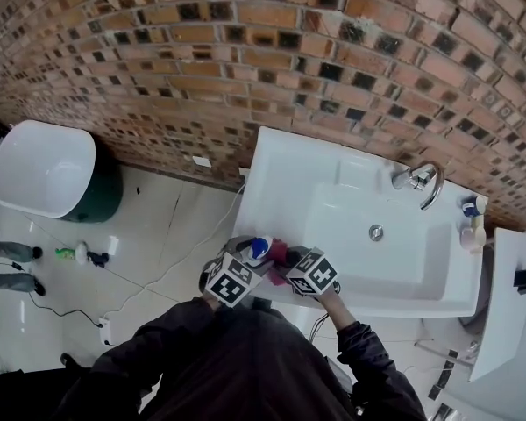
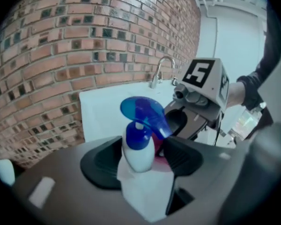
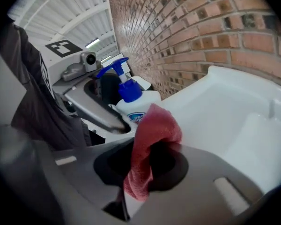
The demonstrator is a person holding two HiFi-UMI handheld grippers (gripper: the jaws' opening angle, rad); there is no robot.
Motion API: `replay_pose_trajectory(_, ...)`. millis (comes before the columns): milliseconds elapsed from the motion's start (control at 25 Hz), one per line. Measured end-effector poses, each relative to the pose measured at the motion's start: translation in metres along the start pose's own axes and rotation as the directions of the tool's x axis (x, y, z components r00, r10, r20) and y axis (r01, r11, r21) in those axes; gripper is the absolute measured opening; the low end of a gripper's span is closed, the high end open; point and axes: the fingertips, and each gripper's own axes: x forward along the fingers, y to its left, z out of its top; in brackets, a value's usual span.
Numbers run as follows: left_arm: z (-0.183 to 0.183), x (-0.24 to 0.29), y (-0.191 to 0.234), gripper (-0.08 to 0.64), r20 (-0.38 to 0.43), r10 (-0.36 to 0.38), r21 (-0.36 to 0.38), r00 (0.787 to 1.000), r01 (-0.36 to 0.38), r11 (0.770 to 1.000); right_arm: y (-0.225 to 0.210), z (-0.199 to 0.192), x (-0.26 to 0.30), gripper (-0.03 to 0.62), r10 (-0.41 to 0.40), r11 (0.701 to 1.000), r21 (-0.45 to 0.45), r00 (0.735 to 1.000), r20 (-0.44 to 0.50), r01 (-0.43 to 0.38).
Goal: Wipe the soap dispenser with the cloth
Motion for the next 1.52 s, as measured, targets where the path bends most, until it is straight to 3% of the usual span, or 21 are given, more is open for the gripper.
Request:
replay_pose_trajectory(80, -0.002, 0.000, 0.005, 0.215, -0.006, -0.005, 0.033, 1.000, 0.005, 0.999, 0.001, -0.001, -0.008, 0.066, -0.003, 1.000, -0.005, 1.000, 0.002, 0.003)
replay_pose_trajectory(200, -0.002, -0.001, 0.003, 0.213, -0.008, -0.058, 0.087, 0.998, 0.059, 0.994, -0.005, 0.018, -0.035, 0.066, -0.021, 0.998, -0.058, 0.998, 0.061, 0.025)
replay_pose_trajectory(360, -0.003, 0.000, -0.001, 0.213, -0.010, -0.121, 0.160, 0.993, 0.121, 0.980, -0.011, 0.055, -0.065, 0.066, -0.069, 0.963, -0.254, 0.992, 0.102, 0.093)
replay_pose_trajectory(560, -0.003, 0.001, -0.006, 0.212, -0.011, -0.211, 0.244, 0.977, 0.207, 0.947, -0.015, 0.045, -0.046, 0.066, -0.073, 0.900, -0.433, 0.997, -0.040, 0.048)
replay_pose_trajectory(760, 0.002, -0.003, -0.006, 0.212, -0.018, -0.297, 0.304, 0.955, 0.288, 0.908, -0.027, 0.021, -0.018, 0.066, -0.060, 0.928, -0.372, 0.992, -0.111, 0.015)
replay_pose_trajectory(960, 0.001, -0.004, -0.010, 0.213, -0.018, -0.332, 0.326, 0.943, 0.319, 0.890, -0.040, 0.000, 0.011, 0.066, -0.143, 0.883, -0.468, 0.962, -0.232, 0.018)
replay_pose_trajectory(1040, 0.001, -0.003, -0.010, 0.213, -0.012, -0.329, 0.325, 0.944, 0.315, 0.892, -0.043, -0.004, 0.016, 0.066, -0.153, 0.874, -0.486, 0.954, -0.258, 0.008)
replay_pose_trajectory(1160, -0.003, 0.000, -0.010, 0.213, -0.003, -0.299, 0.313, 0.954, 0.285, 0.906, -0.045, 0.000, 0.007, 0.066, -0.154, 0.882, -0.470, 0.955, -0.254, 0.017)
replay_pose_trajectory(1320, -0.004, -0.004, -0.006, 0.215, 0.016, -0.215, 0.298, 0.977, 0.200, 0.933, -0.049, 0.033, -0.023, 0.066, -0.162, 0.873, -0.484, 0.973, -0.165, 0.063)
replay_pose_trajectory(1440, -0.010, -0.017, 0.001, 0.215, 0.045, -0.145, 0.234, 0.988, 0.130, 0.963, -0.035, 0.059, -0.036, 0.066, -0.097, 0.831, -0.557, 0.988, -0.119, 0.015)
replay_pose_trajectory(1520, -0.020, -0.025, 0.006, 0.206, 0.026, -0.083, 0.185, 0.996, 0.077, 0.980, -0.023, 0.062, -0.037, 0.063, -0.061, 0.785, -0.617, 0.987, -0.149, -0.044)
